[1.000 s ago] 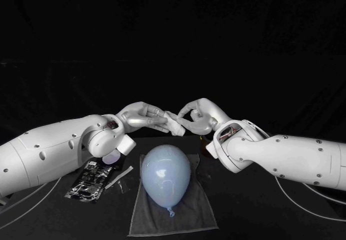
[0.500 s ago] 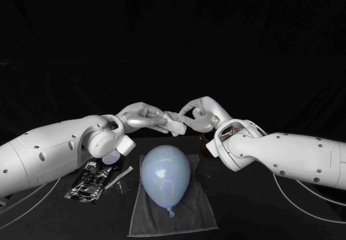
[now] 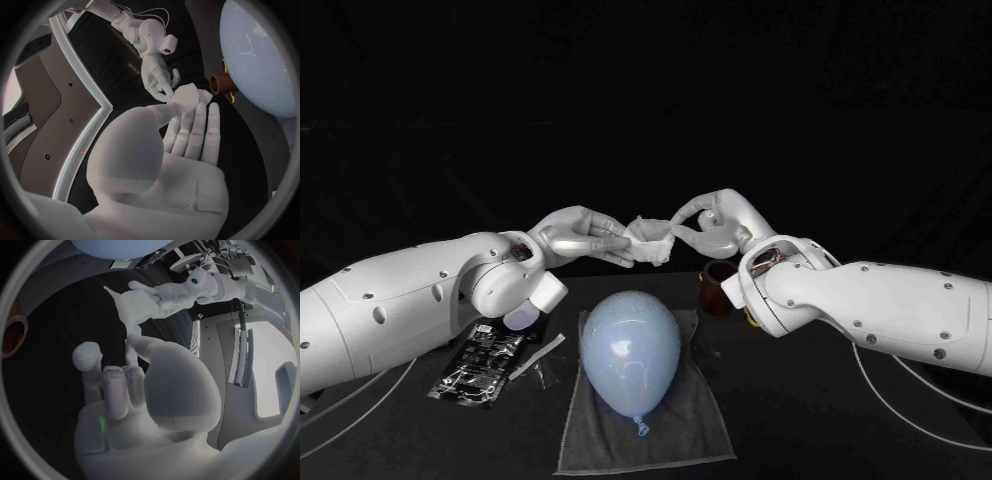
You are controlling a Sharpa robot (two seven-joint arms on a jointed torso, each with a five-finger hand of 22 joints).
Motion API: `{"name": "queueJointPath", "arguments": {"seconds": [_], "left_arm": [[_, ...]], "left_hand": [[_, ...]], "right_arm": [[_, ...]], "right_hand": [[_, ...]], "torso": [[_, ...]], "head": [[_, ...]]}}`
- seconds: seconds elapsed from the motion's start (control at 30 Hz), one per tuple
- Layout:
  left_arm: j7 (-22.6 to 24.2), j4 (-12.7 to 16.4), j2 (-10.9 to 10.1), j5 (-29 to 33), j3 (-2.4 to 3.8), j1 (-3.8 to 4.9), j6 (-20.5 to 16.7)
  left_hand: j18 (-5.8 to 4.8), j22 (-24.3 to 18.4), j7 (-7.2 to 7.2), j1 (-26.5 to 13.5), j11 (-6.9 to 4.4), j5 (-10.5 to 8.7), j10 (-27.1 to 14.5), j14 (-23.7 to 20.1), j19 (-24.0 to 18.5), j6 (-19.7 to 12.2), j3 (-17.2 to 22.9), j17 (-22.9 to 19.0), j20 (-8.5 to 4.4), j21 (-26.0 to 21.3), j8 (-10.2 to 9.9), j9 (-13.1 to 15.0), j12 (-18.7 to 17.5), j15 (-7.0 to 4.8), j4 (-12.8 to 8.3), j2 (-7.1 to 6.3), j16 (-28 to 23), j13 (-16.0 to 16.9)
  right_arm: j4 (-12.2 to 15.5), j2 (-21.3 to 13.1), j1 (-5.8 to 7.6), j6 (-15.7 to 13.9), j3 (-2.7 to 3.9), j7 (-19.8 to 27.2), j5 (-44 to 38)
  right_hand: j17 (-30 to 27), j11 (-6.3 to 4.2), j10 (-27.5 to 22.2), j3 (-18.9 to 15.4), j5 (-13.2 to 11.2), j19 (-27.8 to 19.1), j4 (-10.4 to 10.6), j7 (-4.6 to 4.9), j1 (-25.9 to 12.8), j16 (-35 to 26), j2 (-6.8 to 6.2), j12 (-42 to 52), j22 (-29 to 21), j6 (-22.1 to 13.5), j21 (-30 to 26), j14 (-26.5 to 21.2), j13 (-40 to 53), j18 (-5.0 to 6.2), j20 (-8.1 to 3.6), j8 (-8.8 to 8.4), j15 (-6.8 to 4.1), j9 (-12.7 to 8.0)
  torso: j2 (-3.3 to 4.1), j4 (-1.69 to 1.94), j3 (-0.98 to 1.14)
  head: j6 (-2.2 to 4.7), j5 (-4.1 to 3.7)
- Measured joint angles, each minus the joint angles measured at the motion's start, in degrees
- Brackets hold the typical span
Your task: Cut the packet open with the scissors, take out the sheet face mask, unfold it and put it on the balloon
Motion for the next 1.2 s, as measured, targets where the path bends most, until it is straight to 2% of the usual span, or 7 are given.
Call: {"name": "queueJointPath", "arguments": {"seconds": [0.87,1.2], "left_arm": [[-0.28,0.12,-1.05,1.04,-0.04,-0.05,0.13],[-0.73,0.13,-1.08,1.08,-0.06,-0.06,0.22]], "left_hand": [[-0.02,0.04,0.22,-0.02,0.0,-0.12,0.0,0.0,0.0,0.2,0.23,0.0,0.0,0.0,0.21,0.0,0.0,0.0,-0.23,-0.02,0.0,0.0],[-0.02,0.03,0.22,-0.15,0.0,-0.02,0.0,0.0,0.0,0.19,0.39,0.0,0.0,0.0,0.15,0.0,0.0,0.0,-0.39,-0.15,0.0,0.0]], "right_arm": [[-0.77,-2.23,0.07,0.13,0.0,-1.02,1.37],[-0.43,-2.52,0.08,0.18,0.0,-1.01,1.55]], "right_hand": [[0.0,0.0,0.0,0.0,-0.37,0.05,-0.32,0.06,-0.01,0.21,-0.01,0.32,0.12,0.15,0.43,-0.01,-0.02,-0.03,-0.06,0.1,0.01,0.0],[0.0,0.0,0.0,0.0,-0.11,0.41,-0.32,-0.01,-0.02,0.17,-0.02,0.31,0.22,0.24,0.55,0.13,-0.01,-0.38,-0.01,0.1,-0.13,-0.01]], "torso": [[0.04,0.01,0.01],[0.04,0.02,0.01]], "head": [[0.11,-0.3],[0.06,-0.37]]}}
